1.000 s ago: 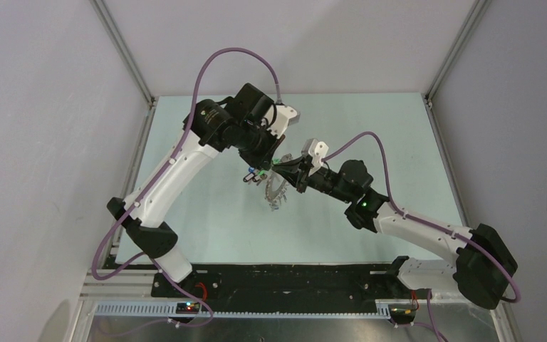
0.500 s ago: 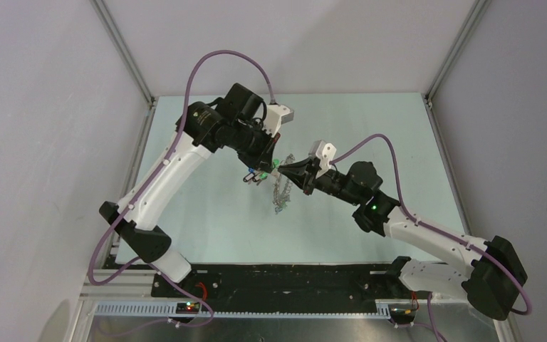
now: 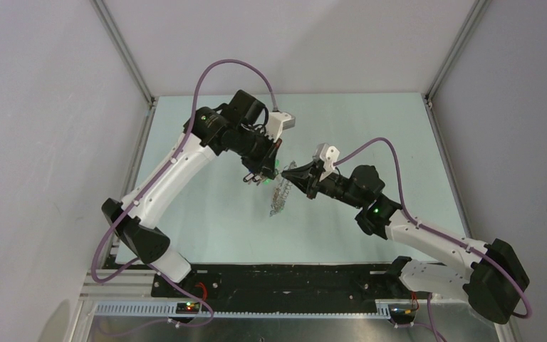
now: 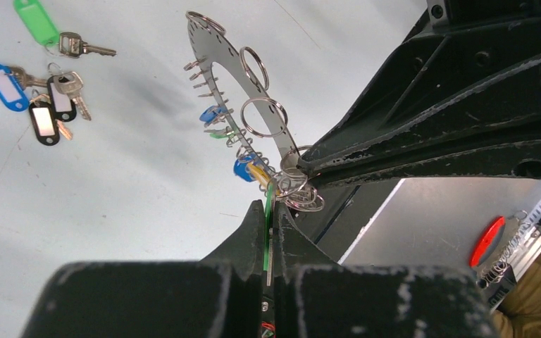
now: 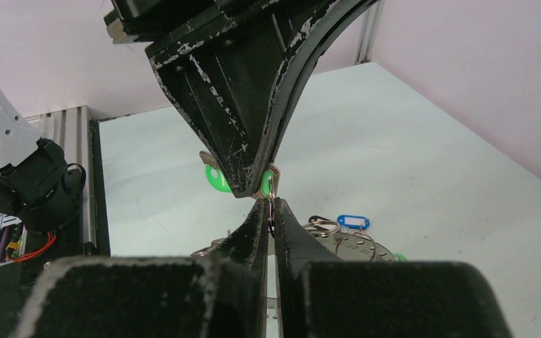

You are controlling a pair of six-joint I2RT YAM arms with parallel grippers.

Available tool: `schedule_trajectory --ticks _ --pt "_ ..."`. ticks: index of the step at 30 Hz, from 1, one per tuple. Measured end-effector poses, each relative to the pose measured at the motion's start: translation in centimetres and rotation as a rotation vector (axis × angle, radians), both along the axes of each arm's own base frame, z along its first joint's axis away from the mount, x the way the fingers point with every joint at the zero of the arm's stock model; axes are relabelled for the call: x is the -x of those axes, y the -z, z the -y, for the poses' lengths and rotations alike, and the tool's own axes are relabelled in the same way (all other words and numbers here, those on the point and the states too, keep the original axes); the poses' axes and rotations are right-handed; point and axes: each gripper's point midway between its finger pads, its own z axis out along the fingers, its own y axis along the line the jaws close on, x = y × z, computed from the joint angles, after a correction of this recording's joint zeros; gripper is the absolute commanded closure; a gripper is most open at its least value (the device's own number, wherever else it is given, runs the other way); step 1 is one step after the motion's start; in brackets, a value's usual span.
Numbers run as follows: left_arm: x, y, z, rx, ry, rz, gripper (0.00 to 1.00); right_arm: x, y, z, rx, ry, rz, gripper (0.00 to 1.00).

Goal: Remove the keys from the keyring

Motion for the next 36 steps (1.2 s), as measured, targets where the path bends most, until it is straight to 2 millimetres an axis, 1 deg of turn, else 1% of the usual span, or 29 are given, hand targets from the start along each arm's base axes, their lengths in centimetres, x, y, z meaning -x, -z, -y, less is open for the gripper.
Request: schedule_trajectory --ticks 3,5,8,9,11,12,14,15,17,19,24,28,32,36 --pt "-0.1 0.2 0.1 0.003 0.002 0.001 1.0 0.1 -0.2 0.3 -0.008 0.003 0.002 1.0" --pt "-0.6 0.5 -0.5 -0.013 -0.022 0.009 1.0 0.4 -0.9 0.5 -0.026 -0.005 0.017 1.0" --pt "-2.3 1.2 -2.7 -0.076 -0.098 0.035 1.0 1.1 -3.8 1.2 -0.099 -0.015 0.083 1.0" --pt "-2.8 1.5 -3.5 -0.1 -0.125 0.038 1.0 1.5 -5.0 1.6 -0.131 -0.017 0.112 1.0" --pt "-3.2 1.9 -4.6 -0.129 -0.16 0.036 1.0 1.9 -6.8 2.1 -0.18 -0.02 0.155 1.0" --pt "-3.3 1.9 -4.8 -0.132 -0.166 0.035 1.0 2.0 -7.3 2.2 -0.194 -0.022 0.163 1.0" --pt "-3.3 1.9 -4.7 -0.13 -0.163 0.035 1.0 2.1 -7.7 2.2 -0.21 -0.029 0.171 0.94" --pt "-3.2 1.9 -4.7 -0.131 -0.161 0.034 1.0 2.1 -7.6 2.1 -0.211 -0.032 0.167 0.88" --pt "-3.1 1.9 -4.7 -0.132 -0.159 0.033 1.0 1.8 -7.1 1.9 -0.204 -0.035 0.15 0.81" --pt "-3.2 1.8 -4.7 -0.131 -0.16 0.035 1.0 1.5 -6.6 1.7 -0.194 -0.034 0.133 0.79" --pt "-3.0 1.4 -4.7 -0.125 -0.161 0.041 1.0 1.0 -5.4 1.1 -0.169 -0.04 0.11 0.78" --pt "-2.9 0.7 -4.8 -0.11 -0.16 0.059 1.0 1.1 -4.3 0.4 -0.143 -0.07 0.091 0.75" --pt "-2.6 -0.4 -4.8 -0.09 -0.158 0.086 1.0 2.1 -2.6 -1.1 -0.1 -0.135 0.071 0.74" --pt "-2.4 -1.0 -4.7 -0.076 -0.155 0.102 1.0 3.3 -0.9 -2.4 -0.052 -0.192 0.065 0.74"
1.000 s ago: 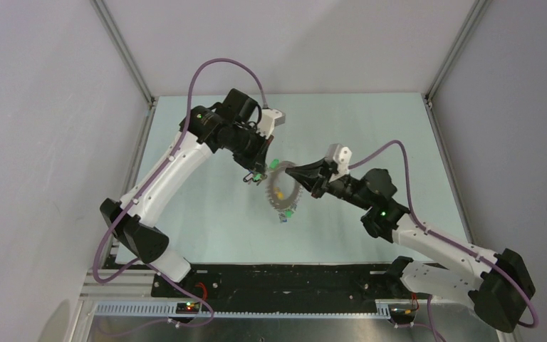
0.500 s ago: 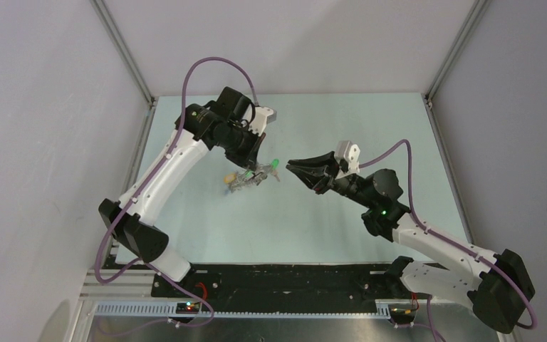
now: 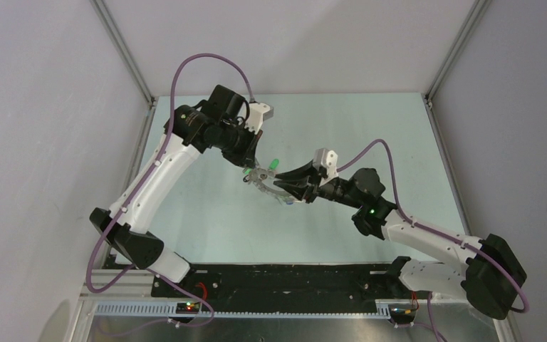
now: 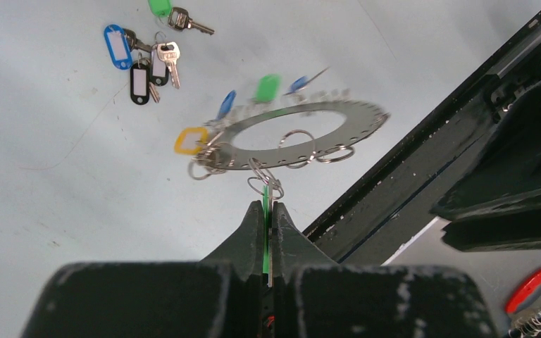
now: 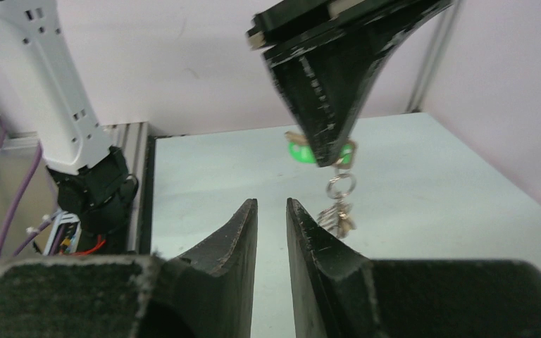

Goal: Remove the keys from the keyring

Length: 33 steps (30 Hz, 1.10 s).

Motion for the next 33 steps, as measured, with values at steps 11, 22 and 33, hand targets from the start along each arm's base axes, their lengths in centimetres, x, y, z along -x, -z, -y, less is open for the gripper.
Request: schedule_trajectory --ticks 11,22,33 --pt "0.1 -0.6 0.0 0.008 0.001 0.015 1.0 0.3 3.4 -2.3 0.089 -0.065 -0.037 0.76" --pt "0.4 -0.8 0.2 0.012 0.01 0.017 1.0 -0.9 4.6 -2.8 0.15 -0.015 -0.084 0.77" --pt "1.0 -1.5 0.3 0.033 0.002 0.023 1.0 -6.1 5.1 -1.5 0.165 0.151 -0.125 0.69"
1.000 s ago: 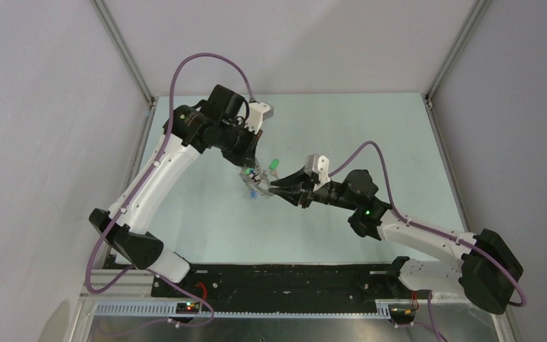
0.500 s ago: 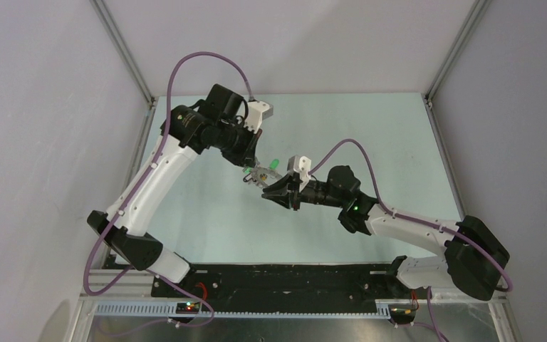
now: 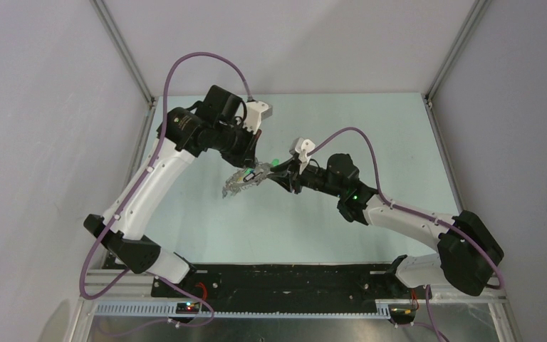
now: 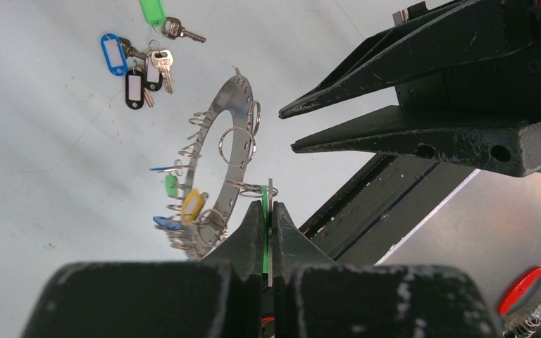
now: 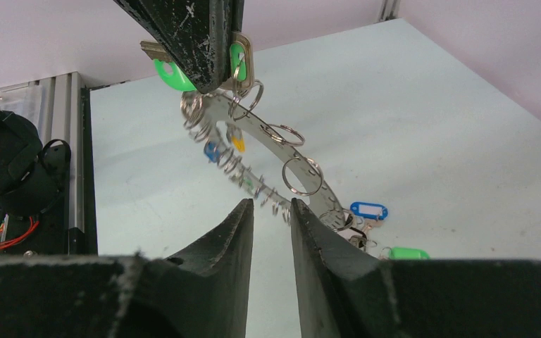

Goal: Remove the keys from the keyring

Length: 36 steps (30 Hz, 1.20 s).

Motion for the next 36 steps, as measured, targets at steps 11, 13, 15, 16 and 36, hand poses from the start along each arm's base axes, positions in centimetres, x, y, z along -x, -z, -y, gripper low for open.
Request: schedule_trajectory --ticks 11,13,15,16,36 --pt "0.1 -0.1 0.0 0.003 0.001 0.001 1.0 2.1 -0.9 -1.5 0.001 -0.063 0.083 0.68" --pt "0.1 -0.1 0.1 0.004 0.003 -0.001 1.0 2.4 -1.3 -1.7 -0.006 -0.073 0.104 0.67" --pt "0.2 -0.1 0.1 0.005 0.004 -0.001 1.0 2.3 -1.8 -1.7 -0.02 -0.066 0.121 0.67" --pt "0.2 -0.1 0.1 0.005 0.004 -0.002 1.0 2.2 -2.0 -1.7 -0.027 -0.058 0.126 0.67" --pt "0.7 -0.5 0.4 0.023 0.005 -0.006 1.0 0.9 -4.5 -2.1 -0.133 -0.001 0.163 0.82"
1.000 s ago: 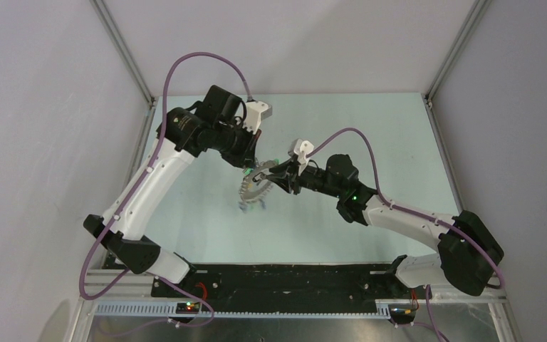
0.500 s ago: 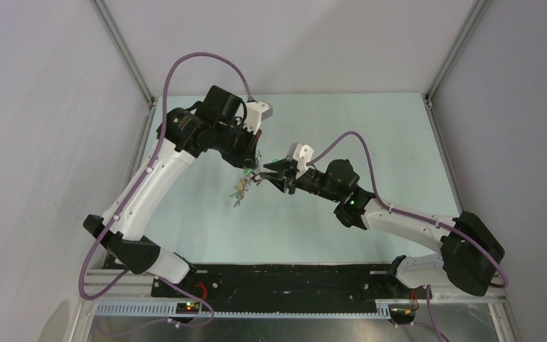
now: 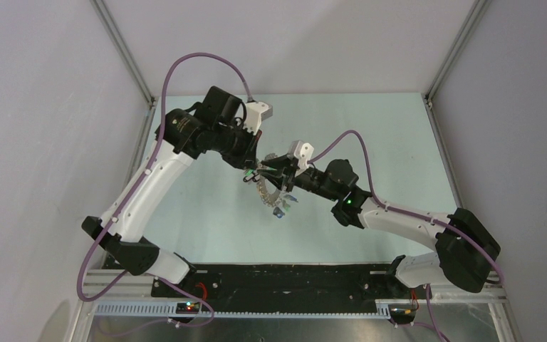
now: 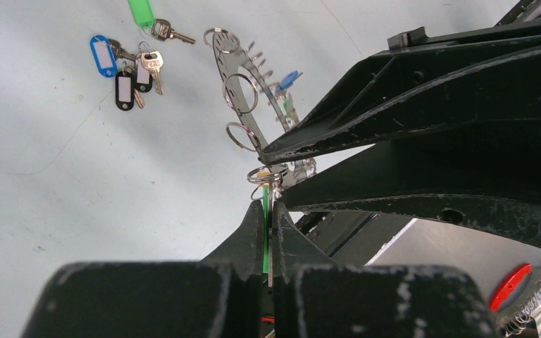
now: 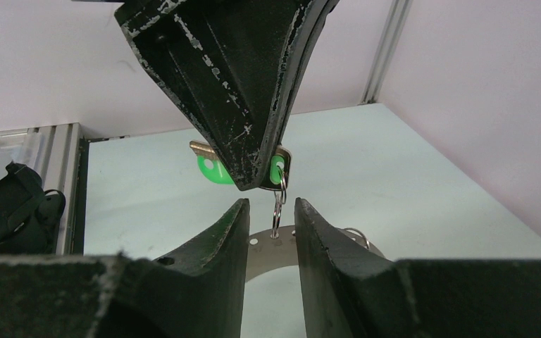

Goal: Remove the keys from the keyring

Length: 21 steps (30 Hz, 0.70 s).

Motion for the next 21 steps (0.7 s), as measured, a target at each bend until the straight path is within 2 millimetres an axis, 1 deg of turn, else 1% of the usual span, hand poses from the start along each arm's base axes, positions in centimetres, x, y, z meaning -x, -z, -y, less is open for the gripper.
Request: schedule_trajectory --ticks 2,5,6,8,13,16,18,19,21 --pt "0.08 -0.03 0.07 0.002 0.001 -0.002 1.0 -0.11 0.14 -0.13 0.002 0.0 -0.004 0.89" --pt "0.24 -0.08 0.11 0.004 0.003 -0.003 1.0 -0.28 0.37 -0.3 0.002 0.002 -0.017 0.88" --pt "0.28 -0.09 0.1 0.004 0.003 -0.004 1.0 -0.34 0.34 -0.29 0.001 0.005 -0.019 0.91" --pt "0.33 -0.21 0.03 0.006 0.002 0.0 1.0 -0.36 0.25 -0.31 -0.001 0.005 -0.02 1.0" --pt "0.43 -0.82 -0.17 0.011 -0.002 0.016 1.0 -0.42 -0.33 -0.31 -0.01 0.006 -0.015 1.0" --pt "0.41 -0.9 -0.21 0.011 -0.003 0.019 1.0 -0.41 -0.4 -0.26 -0.007 0.006 -0.017 0.98" --pt "0.39 -0.89 -0.25 0.009 -0.004 0.019 1.0 -0.34 -0.38 -0.2 -0.003 0.006 -0.02 0.91" --pt "0.39 -0.9 -0.25 0.01 -0.004 0.02 1.0 -0.31 -0.37 -0.16 -0.001 0.005 -0.022 0.86" --pt "0.4 -0.96 -0.23 0.011 -0.004 0.021 1.0 -0.2 -0.41 -0.13 0.001 0.002 -0.023 0.83"
